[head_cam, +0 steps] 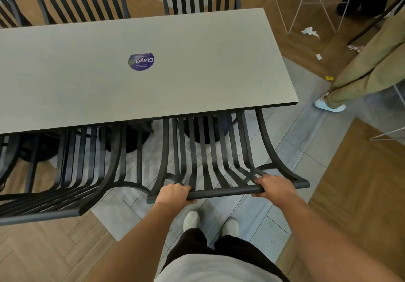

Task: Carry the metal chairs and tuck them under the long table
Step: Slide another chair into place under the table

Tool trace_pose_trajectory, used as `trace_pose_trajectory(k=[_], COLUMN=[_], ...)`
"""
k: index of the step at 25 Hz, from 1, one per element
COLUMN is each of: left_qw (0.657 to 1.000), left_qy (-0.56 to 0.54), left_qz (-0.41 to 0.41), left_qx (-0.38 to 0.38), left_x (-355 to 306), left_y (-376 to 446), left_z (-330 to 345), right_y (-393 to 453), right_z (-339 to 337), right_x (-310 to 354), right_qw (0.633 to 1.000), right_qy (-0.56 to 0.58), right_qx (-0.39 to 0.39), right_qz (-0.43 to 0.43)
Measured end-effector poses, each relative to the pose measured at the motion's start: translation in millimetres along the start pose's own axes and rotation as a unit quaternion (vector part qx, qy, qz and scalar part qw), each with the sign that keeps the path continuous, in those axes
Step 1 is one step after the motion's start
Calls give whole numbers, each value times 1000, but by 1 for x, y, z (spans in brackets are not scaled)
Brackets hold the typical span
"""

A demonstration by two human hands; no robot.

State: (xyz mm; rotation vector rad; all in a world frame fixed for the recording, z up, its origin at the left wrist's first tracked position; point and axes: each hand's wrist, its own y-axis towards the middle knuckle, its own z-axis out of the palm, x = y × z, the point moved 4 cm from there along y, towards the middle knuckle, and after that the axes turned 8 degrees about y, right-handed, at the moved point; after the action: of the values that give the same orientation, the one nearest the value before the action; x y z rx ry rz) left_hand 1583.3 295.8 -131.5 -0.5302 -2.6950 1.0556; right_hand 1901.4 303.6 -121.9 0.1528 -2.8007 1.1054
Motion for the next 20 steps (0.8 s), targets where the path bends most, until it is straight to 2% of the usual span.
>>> trace_pose_trajectory(k=[4, 8, 12, 16, 18, 20], left_qw=[1000, 999, 993, 989, 989, 988], left_qy=[15, -21, -76, -121, -128, -141], left_qz=[-1, -8, 5, 18, 16, 13], left_qx=[10, 38, 91, 85, 74, 67], left_x=[-5, -4, -1, -6, -15, -31], left_y=[-2, -2, -1, 6, 19, 33], left_z=[-3, -3, -7, -33, -49, -67], right_y=[0, 1, 4, 2, 4, 12], right_z=[1, 0, -3, -16, -30, -46], right_x=[-2, -1, -2, -3, -10, -30], right_qw=[1000, 999, 995, 973, 963, 965], right_qy=[-12, -6, 60, 183, 235, 242], right_qx=[2, 7, 53, 118, 97, 44], right_qz=[16, 34, 58, 79, 85, 94])
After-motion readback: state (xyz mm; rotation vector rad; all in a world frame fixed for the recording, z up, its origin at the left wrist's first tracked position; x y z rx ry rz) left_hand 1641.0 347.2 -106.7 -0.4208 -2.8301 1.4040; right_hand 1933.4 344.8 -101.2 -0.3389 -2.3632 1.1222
